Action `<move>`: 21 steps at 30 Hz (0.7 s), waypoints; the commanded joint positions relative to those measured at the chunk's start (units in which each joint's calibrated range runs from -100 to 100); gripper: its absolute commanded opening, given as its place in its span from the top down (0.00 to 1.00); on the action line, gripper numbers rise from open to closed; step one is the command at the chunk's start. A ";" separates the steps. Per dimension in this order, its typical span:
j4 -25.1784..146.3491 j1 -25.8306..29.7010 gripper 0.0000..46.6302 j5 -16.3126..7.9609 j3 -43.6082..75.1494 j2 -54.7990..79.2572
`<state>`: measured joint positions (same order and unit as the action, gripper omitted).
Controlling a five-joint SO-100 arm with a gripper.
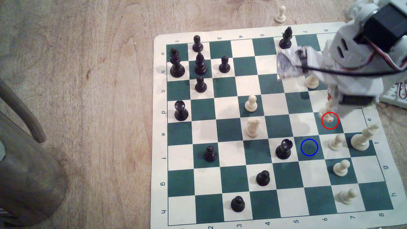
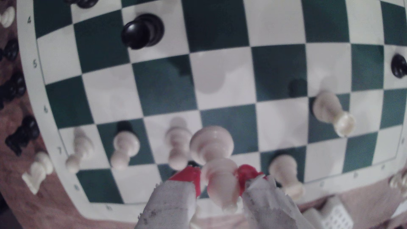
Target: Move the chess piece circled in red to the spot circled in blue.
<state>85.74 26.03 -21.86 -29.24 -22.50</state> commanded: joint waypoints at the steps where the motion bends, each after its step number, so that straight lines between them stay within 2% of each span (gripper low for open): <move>1: -2.77 1.15 0.97 -0.44 7.84 4.84; 9: -5.15 2.79 0.97 -0.98 13.01 12.56; 21: -8.42 3.42 0.97 -1.17 13.10 18.34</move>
<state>77.93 29.13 -22.78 -20.20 -3.90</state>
